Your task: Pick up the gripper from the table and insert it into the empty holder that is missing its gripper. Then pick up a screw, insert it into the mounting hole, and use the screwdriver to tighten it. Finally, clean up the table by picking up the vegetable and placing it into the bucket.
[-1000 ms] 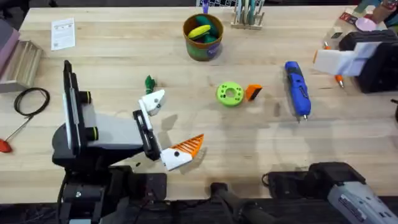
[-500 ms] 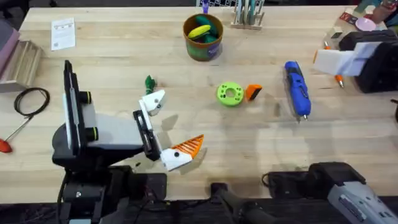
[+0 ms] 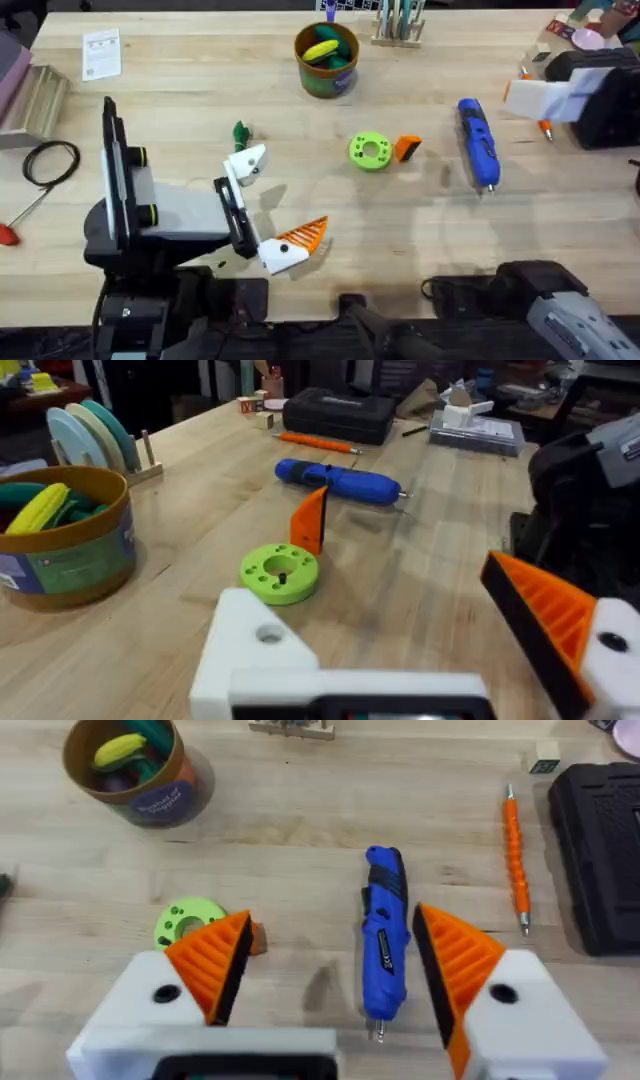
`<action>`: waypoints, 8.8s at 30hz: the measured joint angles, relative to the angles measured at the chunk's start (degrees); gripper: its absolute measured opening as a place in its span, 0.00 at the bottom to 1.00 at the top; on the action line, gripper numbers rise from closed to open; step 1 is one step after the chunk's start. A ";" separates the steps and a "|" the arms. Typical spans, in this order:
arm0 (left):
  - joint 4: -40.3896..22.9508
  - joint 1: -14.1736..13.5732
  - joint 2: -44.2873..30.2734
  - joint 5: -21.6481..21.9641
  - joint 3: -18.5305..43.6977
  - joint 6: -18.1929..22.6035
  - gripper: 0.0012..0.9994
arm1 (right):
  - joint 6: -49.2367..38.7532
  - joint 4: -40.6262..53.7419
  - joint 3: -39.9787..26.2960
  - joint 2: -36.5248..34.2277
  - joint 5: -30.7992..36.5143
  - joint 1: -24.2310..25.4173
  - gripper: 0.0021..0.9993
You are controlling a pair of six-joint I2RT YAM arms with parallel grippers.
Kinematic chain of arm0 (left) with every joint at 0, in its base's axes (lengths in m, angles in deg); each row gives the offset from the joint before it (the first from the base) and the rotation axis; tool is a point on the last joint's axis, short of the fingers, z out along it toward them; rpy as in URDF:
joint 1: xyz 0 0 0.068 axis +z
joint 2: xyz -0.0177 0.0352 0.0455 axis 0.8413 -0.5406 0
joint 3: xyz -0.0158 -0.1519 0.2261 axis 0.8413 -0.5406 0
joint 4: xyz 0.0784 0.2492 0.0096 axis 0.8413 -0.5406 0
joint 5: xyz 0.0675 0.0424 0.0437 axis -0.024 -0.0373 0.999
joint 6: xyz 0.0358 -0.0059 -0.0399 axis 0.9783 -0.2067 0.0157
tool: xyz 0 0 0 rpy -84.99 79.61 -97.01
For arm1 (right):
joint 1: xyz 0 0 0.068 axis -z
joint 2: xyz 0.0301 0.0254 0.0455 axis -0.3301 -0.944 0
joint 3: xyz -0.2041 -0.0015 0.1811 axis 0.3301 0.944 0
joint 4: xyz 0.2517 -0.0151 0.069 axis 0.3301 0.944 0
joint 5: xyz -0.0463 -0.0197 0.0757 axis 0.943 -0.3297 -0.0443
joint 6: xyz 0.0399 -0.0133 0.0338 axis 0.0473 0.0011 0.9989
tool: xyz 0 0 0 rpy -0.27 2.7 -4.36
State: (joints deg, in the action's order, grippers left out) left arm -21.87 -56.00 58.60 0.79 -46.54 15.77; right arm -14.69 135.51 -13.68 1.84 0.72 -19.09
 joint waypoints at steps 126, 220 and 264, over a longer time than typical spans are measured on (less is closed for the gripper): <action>-0.15 0.00 0.00 -0.70 0.00 0.18 0.99 | 11.78 11.73 -12.41 -39.60 -0.22 -19.67 0.01; -0.17 0.00 0.02 -0.83 0.00 0.20 0.99 | 77.81 -114.34 29.28 -55.02 -76.19 -24.56 0.01; -0.15 0.17 0.01 -0.55 0.00 0.10 0.99 | 80.85 -114.72 27.10 -56.31 -73.12 -28.27 0.01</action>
State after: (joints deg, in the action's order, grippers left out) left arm -22.02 -55.82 58.61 0.24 -46.54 15.87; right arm 66.16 20.79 13.42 -54.47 -72.40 -47.36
